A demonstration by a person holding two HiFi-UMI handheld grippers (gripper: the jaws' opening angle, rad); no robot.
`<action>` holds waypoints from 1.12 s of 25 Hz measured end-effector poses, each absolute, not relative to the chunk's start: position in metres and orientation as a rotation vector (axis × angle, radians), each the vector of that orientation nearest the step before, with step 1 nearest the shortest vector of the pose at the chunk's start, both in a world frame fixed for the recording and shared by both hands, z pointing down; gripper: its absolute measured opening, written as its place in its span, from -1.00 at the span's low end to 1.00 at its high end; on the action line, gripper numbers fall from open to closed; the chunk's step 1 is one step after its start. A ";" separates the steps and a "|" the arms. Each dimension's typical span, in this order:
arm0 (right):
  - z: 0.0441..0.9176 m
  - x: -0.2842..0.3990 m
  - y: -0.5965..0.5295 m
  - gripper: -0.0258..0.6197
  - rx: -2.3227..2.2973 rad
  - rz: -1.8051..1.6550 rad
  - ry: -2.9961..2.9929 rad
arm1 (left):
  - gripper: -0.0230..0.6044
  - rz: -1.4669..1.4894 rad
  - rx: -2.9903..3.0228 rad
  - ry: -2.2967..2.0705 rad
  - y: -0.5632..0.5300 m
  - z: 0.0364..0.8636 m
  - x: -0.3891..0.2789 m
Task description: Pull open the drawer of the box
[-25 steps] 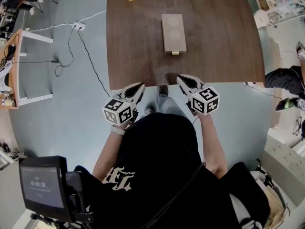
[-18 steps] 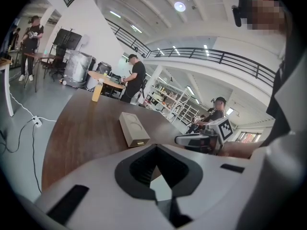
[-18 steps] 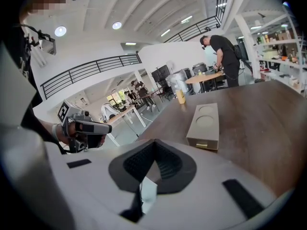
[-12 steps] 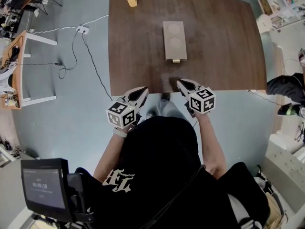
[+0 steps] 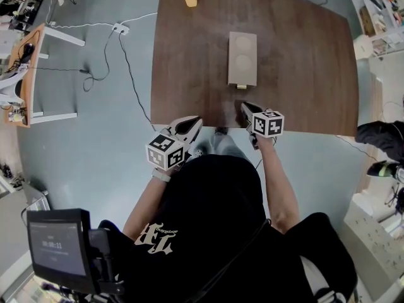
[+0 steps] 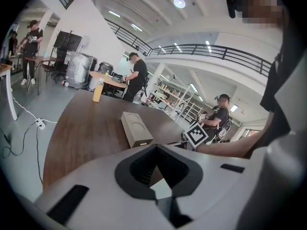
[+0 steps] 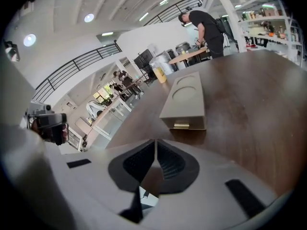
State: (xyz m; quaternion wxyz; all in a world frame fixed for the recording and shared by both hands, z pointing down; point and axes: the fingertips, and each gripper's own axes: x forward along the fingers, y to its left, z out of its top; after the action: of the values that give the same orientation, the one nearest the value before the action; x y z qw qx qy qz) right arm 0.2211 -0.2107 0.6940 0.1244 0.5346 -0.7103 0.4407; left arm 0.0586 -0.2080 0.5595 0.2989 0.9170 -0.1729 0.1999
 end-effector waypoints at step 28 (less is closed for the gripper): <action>0.756 0.250 -0.258 -0.52 1.634 1.278 -1.834 | -0.91 0.682 2.463 -0.547 -0.204 0.567 0.055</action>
State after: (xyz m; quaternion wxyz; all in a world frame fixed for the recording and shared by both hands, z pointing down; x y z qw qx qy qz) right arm 0.2503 -0.2584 0.7557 0.1852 0.5800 -0.6509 0.4535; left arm 0.0551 -0.2044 0.5667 0.2608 0.9098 -0.2021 0.2518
